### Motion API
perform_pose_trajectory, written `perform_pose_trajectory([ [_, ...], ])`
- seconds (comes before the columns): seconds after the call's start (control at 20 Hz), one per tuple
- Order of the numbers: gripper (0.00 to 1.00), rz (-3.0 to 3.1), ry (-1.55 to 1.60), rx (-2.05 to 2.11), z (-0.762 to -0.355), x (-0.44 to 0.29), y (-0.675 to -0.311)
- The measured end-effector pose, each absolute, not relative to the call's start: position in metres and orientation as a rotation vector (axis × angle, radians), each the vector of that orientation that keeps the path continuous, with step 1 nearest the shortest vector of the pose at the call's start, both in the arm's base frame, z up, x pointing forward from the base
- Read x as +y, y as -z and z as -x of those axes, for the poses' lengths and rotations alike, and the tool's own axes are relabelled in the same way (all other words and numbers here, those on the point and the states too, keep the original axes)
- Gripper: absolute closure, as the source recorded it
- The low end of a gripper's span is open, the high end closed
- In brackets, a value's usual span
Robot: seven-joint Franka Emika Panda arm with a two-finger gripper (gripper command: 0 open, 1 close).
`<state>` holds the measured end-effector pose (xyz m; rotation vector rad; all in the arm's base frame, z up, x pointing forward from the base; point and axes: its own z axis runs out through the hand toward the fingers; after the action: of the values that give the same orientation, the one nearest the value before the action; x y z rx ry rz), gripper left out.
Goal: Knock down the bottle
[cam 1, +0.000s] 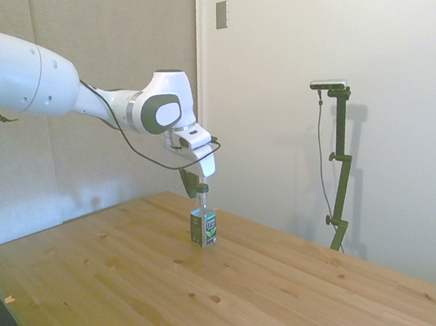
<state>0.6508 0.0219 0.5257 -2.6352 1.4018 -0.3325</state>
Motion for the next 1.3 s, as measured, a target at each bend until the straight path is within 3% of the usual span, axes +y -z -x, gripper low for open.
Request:
perform_pose_trajectory([
  [1.3,1.0,2.618,0.338,1.548,-0.744,0.039,-0.511],
])
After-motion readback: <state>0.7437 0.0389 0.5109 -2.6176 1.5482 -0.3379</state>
